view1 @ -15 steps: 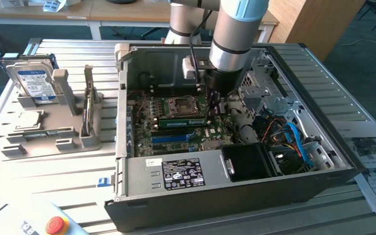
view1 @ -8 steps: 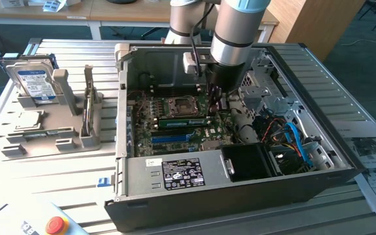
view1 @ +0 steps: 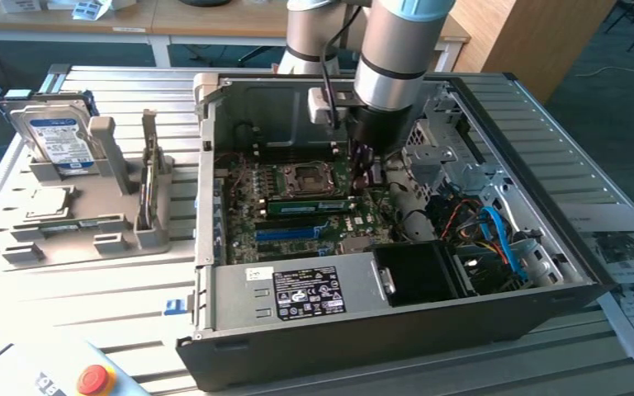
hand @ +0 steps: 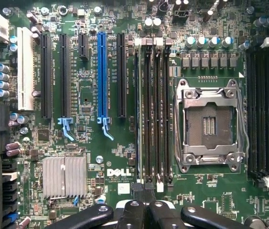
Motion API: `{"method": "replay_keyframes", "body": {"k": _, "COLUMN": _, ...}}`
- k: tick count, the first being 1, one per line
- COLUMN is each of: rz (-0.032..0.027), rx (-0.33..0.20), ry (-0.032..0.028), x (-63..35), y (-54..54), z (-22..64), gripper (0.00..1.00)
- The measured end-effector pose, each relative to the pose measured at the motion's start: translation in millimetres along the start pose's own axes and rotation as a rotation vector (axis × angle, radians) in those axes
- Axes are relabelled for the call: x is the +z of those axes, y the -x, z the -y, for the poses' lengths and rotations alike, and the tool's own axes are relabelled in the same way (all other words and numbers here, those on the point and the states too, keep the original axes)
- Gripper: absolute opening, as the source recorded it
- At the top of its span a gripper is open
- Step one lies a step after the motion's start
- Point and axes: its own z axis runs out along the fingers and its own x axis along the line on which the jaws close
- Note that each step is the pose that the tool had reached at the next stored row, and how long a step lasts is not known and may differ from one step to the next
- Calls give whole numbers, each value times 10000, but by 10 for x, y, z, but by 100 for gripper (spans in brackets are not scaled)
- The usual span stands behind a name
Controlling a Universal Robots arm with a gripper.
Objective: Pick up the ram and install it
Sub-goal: 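Press down the ram until it locks into place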
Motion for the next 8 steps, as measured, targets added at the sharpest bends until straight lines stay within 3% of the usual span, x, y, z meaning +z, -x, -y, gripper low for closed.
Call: {"method": "replay_keyframes", "body": {"k": 8, "rz": 2, "rx": 1, "ry": -1, "x": 14, "y": 3, "z": -120, "gripper": 10}}
